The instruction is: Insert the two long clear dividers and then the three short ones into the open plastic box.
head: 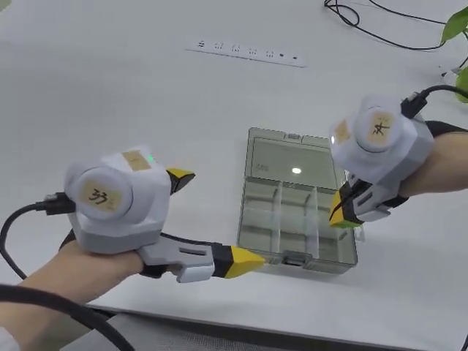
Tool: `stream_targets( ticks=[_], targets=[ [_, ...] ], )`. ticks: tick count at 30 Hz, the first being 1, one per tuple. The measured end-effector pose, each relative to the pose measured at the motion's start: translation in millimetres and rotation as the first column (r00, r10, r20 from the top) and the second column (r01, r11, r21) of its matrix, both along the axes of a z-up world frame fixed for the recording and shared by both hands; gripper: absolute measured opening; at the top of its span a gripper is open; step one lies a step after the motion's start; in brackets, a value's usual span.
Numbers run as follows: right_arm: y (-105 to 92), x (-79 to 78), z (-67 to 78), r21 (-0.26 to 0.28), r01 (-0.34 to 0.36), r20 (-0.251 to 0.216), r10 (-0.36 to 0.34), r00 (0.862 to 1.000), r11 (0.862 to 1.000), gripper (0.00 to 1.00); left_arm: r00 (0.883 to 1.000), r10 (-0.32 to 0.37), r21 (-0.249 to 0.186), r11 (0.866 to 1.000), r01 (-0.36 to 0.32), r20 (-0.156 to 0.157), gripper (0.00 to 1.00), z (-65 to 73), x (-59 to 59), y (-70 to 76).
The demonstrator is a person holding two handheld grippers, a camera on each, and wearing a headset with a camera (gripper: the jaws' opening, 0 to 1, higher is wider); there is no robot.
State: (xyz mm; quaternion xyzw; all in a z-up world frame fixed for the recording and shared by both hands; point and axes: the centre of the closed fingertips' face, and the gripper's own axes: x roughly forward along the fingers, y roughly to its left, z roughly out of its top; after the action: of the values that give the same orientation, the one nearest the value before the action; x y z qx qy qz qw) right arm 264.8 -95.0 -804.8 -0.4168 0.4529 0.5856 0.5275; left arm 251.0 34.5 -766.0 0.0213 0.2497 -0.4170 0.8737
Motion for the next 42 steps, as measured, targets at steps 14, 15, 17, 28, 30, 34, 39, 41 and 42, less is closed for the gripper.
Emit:
stream_targets(
  ticks=[14, 15, 17, 28, 30, 34, 39, 41, 42],
  targets=[
    [1.5, -10.4, 29.7, 0.304, 0.247, 0.023, -0.267, 0.964, 0.92, 0.26, 1.0, 0.012, 0.01, 1.0, -0.012, 0.01, 1.0, 7.2, -3.1, 5.0],
    [-1.5, -10.8, 29.1, 0.336, 0.262, 0.023, -0.286, 0.958, 0.905, 0.3, 1.0, 0.013, 0.009, 1.0, -0.013, 0.008, 1.0, 7.5, -3.7, 5.3],
    [-10.7, -11.2, 29.1, 0.354, 0.312, 0.03, -0.344, 0.938, 0.882, 0.4, 1.0, 0.014, 0.011, 1.0, -0.014, 0.008, 1.0, 7.6, -4.4, 6.2],
    [-47.8, -17.4, 43.3, 0.494, 0.488, 0.029, -0.575, 0.818, 0.719, 0.96, 0.999, 0.036, 0.003, 0.999, -0.036, -0.006, 1.0, 8.8, -7.5, 11.3],
    [-54.2, -18.7, 45.9, 0.51, 0.502, 0.024, -0.595, 0.804, 0.699, 1.0, 0.999, 0.036, 0.005, 0.999, -0.036, -0.009, 1.0, 8.8, -8.4, 11.9],
    [-67.4, -22.4, 44.9, 0.517, 0.544, 0.026, -0.647, 0.762, 0.661, 1.0, 1.0, 0.022, 0.032, 0.999, -0.021, -0.011, 1.0, 6.9, -11.4, 13.9],
    [-69.2, -27.6, 38.5, 0.548, 0.615, -0.042, -0.716, 0.697, 0.567, 1.0, 0.999, 0.032, 0.037, 0.999, -0.031, -0.018, 1.0, 6.2, -10.3, 16.0],
    [-64.4, -29.4, 34.9, 0.556, 0.622, -0.054, -0.723, 0.689, 0.551, 1.0, 0.999, 0.04, 0.036, 0.999, -0.039, -0.031, 1.0, 4.3, -9.9, 15.7],
    [-61.1, -30.4, 34.2, 0.557, 0.625, -0.059, -0.725, 0.686, 0.547, 1.0, 0.999, 0.044, 0.033, 0.999, -0.043, -0.028, 1.0, 4.3, -9.3, 15.4]
  ],
)
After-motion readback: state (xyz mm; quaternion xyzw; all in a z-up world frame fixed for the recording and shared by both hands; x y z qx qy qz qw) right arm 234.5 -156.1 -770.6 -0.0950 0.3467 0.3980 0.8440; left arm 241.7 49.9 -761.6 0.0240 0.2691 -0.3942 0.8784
